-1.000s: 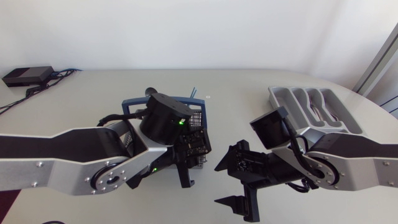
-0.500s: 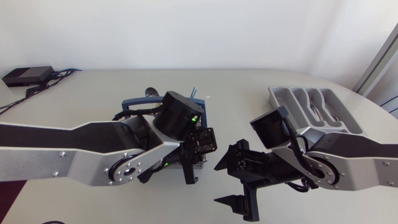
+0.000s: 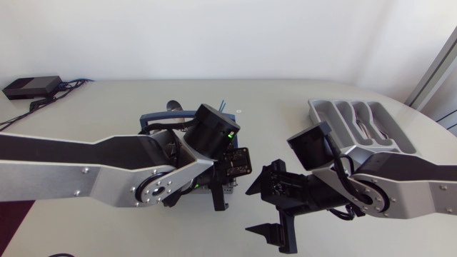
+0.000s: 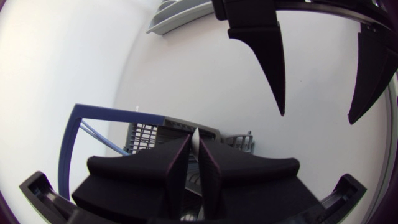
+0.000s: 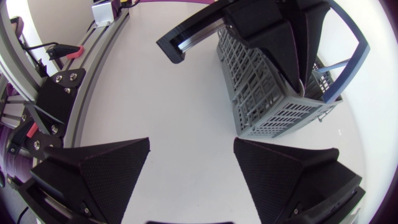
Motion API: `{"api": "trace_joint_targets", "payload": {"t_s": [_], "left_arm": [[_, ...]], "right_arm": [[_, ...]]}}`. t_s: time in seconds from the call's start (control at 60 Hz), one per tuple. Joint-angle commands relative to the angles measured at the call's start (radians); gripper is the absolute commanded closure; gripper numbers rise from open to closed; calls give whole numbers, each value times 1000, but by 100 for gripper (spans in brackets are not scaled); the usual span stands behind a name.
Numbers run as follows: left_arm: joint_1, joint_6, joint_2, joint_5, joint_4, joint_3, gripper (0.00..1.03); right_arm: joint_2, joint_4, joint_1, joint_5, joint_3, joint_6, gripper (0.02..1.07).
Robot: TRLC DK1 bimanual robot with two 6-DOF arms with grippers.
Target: Sort the cutlery from the basket into the organizer compartments.
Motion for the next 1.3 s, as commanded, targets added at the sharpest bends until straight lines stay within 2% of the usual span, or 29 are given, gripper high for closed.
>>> {"api": "trace_joint_targets", "payload": {"t_s": [0.0,0.45,0.717,0.883,1.083,1.217,1.283], "left_arm": [[-5,19,24,-4,-17,19,100],[-3,11,-114,-5,-8,-18,100],[3,-19,-266,-7,-43,-24,100],[17,-117,-324,-4,-50,-24,100],[40,-268,-310,70,-89,19,100],[45,-372,-258,114,-140,91,100],[34,-403,-235,124,-154,117,100]], "right_arm": [[10,7,9,2,-29,18,10],[13,7,12,2,-30,19,10],[-27,4,9,7,-21,39,10],[-155,35,-43,38,-6,127,10],[-300,59,-51,151,8,216,10],[-329,69,-51,202,24,278,11],[-326,90,-49,258,28,331,12]]}}
